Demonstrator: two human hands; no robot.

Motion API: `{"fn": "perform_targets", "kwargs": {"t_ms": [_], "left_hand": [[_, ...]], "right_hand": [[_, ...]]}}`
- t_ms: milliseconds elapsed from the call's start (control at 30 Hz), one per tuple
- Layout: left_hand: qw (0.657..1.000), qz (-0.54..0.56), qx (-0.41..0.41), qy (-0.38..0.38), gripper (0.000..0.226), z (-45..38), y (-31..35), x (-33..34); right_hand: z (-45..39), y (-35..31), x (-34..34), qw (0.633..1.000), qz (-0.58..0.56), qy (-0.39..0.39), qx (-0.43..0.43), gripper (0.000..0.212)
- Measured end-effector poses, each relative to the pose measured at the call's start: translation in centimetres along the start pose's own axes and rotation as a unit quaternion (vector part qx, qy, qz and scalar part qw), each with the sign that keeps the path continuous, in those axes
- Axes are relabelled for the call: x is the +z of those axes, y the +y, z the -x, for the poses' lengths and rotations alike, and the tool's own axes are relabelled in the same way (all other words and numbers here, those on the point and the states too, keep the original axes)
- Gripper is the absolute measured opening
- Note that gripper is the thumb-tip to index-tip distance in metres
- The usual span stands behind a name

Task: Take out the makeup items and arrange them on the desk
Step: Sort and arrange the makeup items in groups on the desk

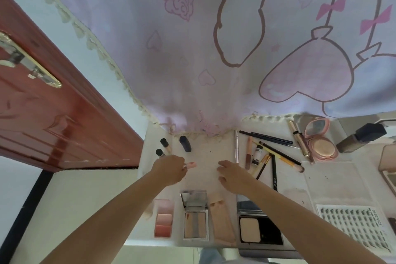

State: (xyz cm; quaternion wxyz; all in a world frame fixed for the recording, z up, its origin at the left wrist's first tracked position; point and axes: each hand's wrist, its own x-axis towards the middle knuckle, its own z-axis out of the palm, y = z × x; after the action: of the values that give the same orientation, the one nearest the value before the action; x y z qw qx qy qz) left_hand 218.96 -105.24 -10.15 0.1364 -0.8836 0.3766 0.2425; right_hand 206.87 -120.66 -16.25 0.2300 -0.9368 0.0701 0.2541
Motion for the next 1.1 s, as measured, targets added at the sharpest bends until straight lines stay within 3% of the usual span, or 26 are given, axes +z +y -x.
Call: {"fn": "perform_targets", "kwargs": {"t_ms": [100, 500, 1100], "left_hand": [[0.997, -0.047, -0.031, -0.05, 0.029, -1.4, -0.6, -0.5], [0.992, -0.1, -0.036, -0.072, 0.026, -5.5, 0.4, -0.4], [0.977, -0.18, -0.037, -0.107, 0.028, -6.8, 0.7, -1.2]], "right_hand": [[-0.5, 0.7, 1.8, 0.995, 0.063, -0.075, -0.002, 0.045], [0.1, 2.0, 2.4, 0.995, 0.0, -0.096, -0.022, 0.055], [0.1, 2.5, 2.9, 0.995, 0.01, -0.086, -0.039, 0.057]]}}
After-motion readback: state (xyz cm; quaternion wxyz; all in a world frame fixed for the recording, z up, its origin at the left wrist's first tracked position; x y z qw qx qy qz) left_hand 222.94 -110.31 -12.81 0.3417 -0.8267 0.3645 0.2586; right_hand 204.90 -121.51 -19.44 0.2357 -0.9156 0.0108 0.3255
